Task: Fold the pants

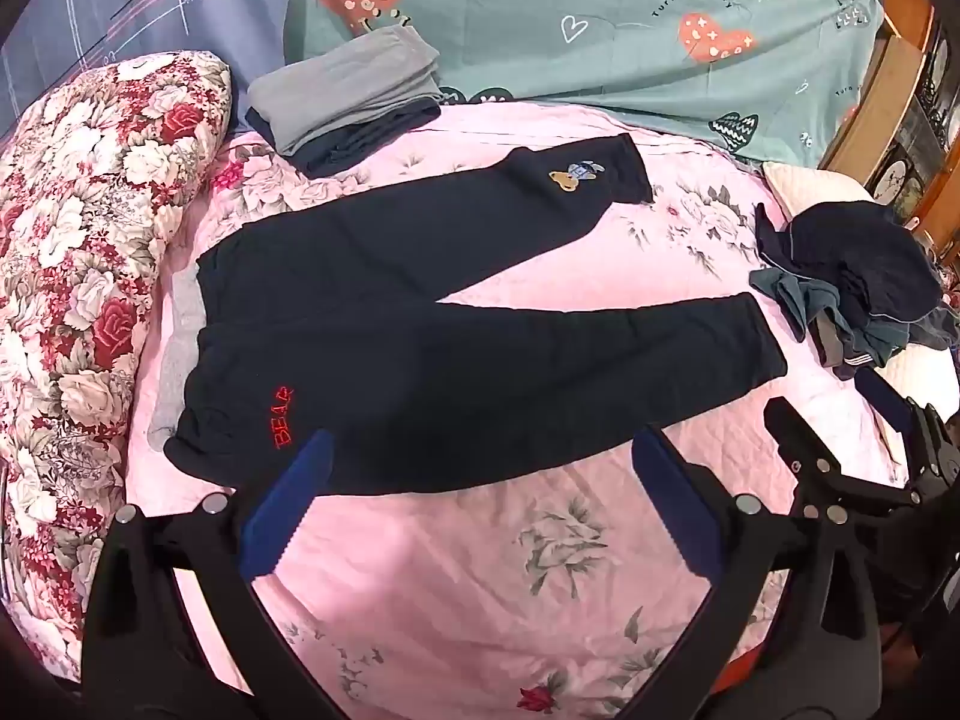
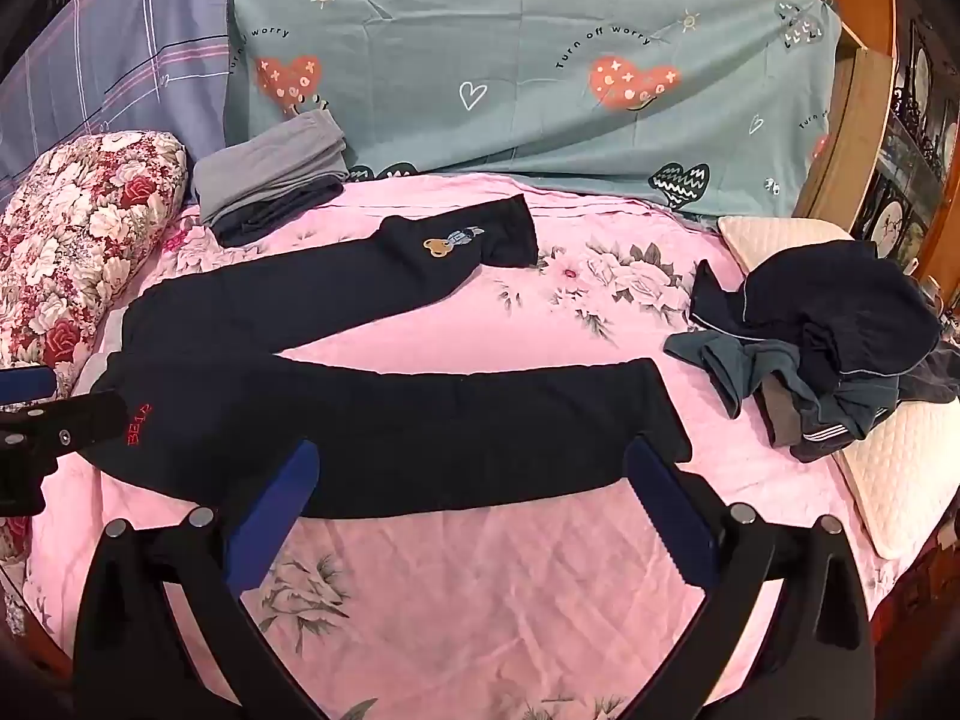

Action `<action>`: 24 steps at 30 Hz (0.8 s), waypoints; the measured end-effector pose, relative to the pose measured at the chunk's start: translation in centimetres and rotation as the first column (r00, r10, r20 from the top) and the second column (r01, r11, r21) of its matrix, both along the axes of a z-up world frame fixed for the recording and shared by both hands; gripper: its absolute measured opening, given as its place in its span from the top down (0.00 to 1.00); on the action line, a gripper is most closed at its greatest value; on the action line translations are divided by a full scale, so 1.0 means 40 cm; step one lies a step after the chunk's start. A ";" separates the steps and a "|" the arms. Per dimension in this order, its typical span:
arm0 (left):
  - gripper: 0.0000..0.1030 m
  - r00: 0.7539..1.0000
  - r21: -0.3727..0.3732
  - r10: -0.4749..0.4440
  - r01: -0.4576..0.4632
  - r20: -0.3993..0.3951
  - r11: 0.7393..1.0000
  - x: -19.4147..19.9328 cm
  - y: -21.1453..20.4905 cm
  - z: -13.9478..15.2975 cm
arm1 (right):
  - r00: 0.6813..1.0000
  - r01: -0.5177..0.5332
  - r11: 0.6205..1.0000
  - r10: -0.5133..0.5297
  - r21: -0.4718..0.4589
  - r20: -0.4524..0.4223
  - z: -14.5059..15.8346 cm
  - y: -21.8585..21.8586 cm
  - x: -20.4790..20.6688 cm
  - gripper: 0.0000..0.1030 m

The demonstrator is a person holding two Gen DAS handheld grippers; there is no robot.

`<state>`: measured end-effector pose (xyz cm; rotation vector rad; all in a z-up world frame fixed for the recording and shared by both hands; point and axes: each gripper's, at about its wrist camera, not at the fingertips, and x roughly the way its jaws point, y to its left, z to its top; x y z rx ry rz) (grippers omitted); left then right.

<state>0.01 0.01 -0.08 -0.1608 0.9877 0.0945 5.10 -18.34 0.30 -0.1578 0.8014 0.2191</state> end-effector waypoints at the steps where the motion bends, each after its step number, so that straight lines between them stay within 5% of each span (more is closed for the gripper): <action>1: 0.02 1.000 0.002 0.001 -0.001 -0.004 1.000 0.001 0.000 -0.002 | 1.000 -0.002 1.000 0.002 0.000 -0.007 -0.001 0.000 0.000 0.01; 24: 0.02 1.000 -0.010 0.019 -0.020 -0.007 1.000 -0.003 0.018 -0.022 | 0.999 0.012 1.000 -0.011 0.018 -0.043 -0.006 0.019 -0.005 0.01</action>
